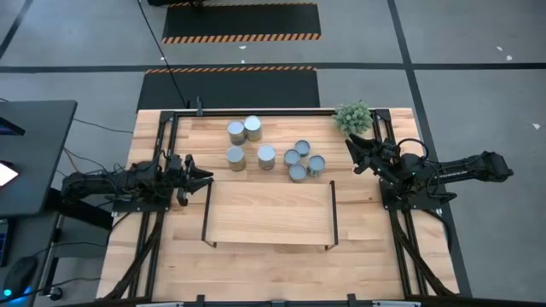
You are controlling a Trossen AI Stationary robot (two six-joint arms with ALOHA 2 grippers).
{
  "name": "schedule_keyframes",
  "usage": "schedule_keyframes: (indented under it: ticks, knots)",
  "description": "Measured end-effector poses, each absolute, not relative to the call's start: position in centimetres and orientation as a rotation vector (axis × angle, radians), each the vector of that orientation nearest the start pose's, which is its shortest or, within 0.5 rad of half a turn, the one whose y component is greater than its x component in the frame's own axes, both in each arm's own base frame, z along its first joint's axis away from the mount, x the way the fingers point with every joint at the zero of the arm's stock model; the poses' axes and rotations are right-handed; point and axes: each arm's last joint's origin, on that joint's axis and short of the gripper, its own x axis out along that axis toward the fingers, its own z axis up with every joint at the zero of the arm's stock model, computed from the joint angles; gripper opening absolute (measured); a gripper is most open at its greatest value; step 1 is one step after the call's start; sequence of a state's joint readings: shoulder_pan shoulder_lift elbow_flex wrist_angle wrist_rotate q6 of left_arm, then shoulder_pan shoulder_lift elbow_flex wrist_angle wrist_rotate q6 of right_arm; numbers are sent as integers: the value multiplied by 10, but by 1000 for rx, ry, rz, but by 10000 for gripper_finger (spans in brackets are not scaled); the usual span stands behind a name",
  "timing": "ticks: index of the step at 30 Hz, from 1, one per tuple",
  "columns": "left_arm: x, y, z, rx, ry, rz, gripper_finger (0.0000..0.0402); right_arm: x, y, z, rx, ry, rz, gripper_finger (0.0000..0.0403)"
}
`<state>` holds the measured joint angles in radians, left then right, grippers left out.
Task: Pick and place cans onto a shelf
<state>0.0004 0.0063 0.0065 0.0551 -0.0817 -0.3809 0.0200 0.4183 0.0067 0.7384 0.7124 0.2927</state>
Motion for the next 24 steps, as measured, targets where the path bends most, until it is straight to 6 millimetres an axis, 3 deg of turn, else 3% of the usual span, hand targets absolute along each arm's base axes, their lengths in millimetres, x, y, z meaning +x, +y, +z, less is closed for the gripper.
schedule_keyframes:
  ticks: [7,12,24]
  knots:
    - [97,3,172,-474,-90,78,123,113,-17,196,398,-410,-638,217]
    - [95,5,183,-622,-239,118,123,113,-17,197,393,-409,-639,217]
    - [89,5,203,-867,-455,-3,123,112,-17,197,475,-441,-629,217]
